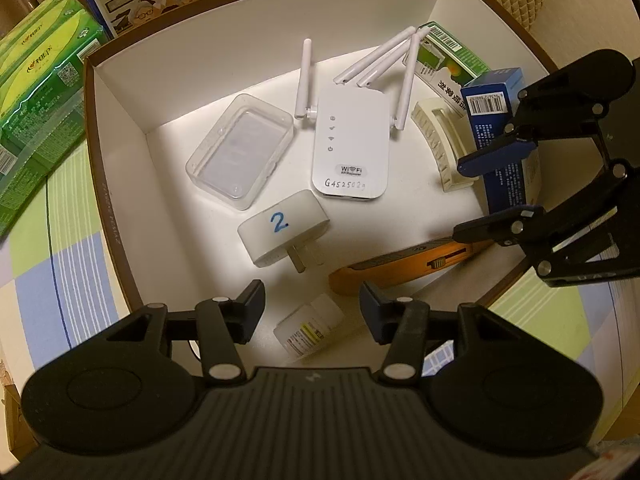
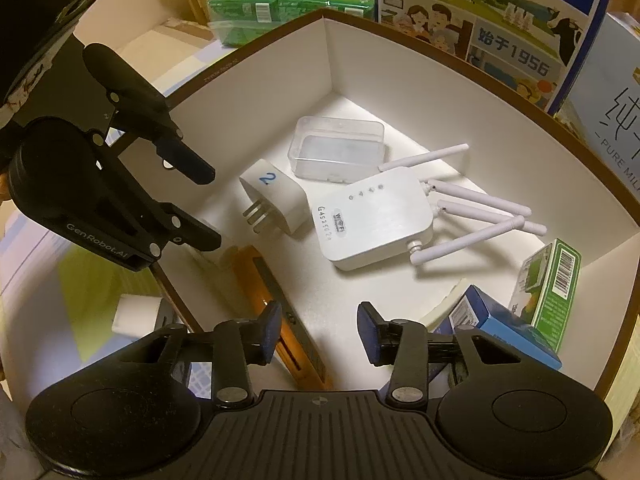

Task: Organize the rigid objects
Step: 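Open the right tool to drop the orange knife into the box, then withdraw both tools from the box toward the items on the table, then lower the right tool onto the blue hand-cream tube cap and grasp it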

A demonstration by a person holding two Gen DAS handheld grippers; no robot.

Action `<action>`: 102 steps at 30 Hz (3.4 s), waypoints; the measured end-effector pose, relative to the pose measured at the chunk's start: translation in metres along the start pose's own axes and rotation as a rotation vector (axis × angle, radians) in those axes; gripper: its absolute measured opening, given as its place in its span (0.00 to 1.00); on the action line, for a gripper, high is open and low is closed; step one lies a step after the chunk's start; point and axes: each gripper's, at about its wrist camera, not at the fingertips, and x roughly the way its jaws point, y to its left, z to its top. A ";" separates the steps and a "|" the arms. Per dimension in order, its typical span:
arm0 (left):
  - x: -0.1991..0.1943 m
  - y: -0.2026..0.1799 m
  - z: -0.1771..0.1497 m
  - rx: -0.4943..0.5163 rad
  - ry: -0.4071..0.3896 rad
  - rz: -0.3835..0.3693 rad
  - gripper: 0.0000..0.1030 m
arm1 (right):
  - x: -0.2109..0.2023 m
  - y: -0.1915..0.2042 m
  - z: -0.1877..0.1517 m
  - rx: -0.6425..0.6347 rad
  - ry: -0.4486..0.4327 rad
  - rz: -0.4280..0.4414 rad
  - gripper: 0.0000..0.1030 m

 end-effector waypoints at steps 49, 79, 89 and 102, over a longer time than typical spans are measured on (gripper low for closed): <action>-0.120 -0.021 -0.131 -0.121 -0.312 0.078 0.62 | -0.132 0.094 -0.087 0.280 -0.434 -0.152 0.61; -0.097 -0.068 -0.245 -0.254 -0.248 0.097 0.62 | -0.086 0.175 -0.150 0.426 -0.300 -0.078 0.61; -0.076 -0.077 -0.262 -0.245 -0.199 0.116 0.62 | -0.058 0.191 -0.158 0.387 -0.221 -0.093 0.61; -0.047 -0.073 -0.268 -0.258 -0.148 0.132 0.62 | -0.013 0.201 -0.152 0.299 -0.154 -0.136 0.60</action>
